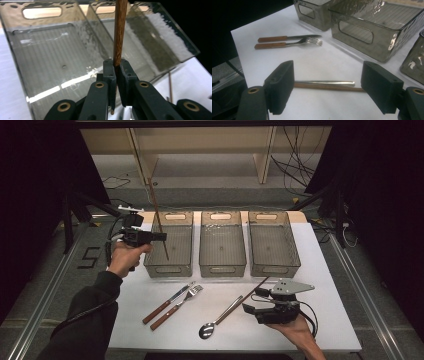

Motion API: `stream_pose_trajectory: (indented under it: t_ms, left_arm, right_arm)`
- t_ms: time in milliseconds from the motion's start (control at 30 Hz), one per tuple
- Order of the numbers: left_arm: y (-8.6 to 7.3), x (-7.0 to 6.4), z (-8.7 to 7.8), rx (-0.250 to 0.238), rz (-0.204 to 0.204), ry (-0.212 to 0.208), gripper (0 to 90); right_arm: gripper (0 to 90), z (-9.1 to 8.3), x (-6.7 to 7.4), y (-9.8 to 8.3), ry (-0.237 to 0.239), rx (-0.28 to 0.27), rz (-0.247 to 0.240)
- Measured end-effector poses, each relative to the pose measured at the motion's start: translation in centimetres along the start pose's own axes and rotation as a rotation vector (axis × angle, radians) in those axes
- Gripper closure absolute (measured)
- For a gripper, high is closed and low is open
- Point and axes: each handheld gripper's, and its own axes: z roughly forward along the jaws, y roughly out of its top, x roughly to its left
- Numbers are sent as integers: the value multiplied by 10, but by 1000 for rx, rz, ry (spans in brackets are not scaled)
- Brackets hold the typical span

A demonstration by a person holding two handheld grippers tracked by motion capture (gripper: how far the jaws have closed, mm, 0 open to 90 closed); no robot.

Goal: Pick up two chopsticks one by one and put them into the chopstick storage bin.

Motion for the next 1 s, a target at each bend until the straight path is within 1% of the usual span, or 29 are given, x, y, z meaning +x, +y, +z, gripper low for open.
stream_pose_trajectory:
  t_ms: [167,333,400,533,600,800,867,1000]
  left_arm:
    - [1,10,13,29,-17,44,847]
    - [1,17,20,52,-12,89,847]
    - [-1,19,23,64,-8,97,847]
    - [-4,23,29,92,-14,105,847]
    - [-6,24,31,107,-8,113,847]
    - [-11,27,37,121,-6,135,845]
    - [-13,29,39,127,-13,137,845]
    - [-15,30,40,140,-8,144,844]
  right_arm:
    - [256,0,1,0,10,0,-1]
    - [246,-1,2,-1,12,-5,-2]
    - [241,-1,2,-1,15,-7,-2]
    - [237,0,3,-1,17,-4,-4]
    - [237,0,3,-1,18,-4,-4]
    - [238,1,3,-1,22,-1,-6]
    - [238,1,3,-1,22,0,-8]
    - [240,1,3,-1,23,2,-7]
